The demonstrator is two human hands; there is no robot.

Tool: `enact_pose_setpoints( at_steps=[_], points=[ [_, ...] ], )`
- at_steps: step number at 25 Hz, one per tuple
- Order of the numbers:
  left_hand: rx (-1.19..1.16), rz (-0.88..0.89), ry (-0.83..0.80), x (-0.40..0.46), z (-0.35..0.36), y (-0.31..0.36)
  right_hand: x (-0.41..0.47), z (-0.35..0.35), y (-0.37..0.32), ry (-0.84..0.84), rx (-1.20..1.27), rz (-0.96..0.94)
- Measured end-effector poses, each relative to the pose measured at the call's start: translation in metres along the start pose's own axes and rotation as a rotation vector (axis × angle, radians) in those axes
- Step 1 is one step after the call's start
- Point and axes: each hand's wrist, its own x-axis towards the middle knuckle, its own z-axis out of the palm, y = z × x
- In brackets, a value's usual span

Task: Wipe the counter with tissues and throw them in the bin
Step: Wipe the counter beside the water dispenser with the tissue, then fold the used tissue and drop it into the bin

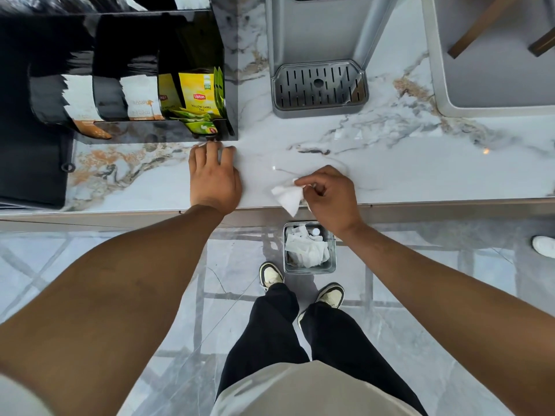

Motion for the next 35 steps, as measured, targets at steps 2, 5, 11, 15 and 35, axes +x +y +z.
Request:
enact_pose_setpoints(
  at_steps=[2,5,11,15,35],
  points=[
    [0.021,-0.006,-0.015,0.000,-0.001,0.002,0.012,0.003,-0.005,0.098,-0.070,0.032],
    [0.056,-0.021,-0.044,0.001,-0.005,0.006,0.030,0.010,-0.012,0.122,-0.139,0.047],
    [-0.188,-0.078,-0.036,0.004,-0.008,0.023,0.040,0.013,-0.019,-0.006,-0.198,-0.039],
    [-0.275,-0.132,-0.096,0.008,-0.007,0.047,0.034,0.000,-0.013,0.020,-0.215,-0.128],
    [-0.792,-0.520,-0.155,-0.009,-0.031,0.061,0.021,-0.033,-0.004,-0.080,-0.442,0.163]
  ],
)
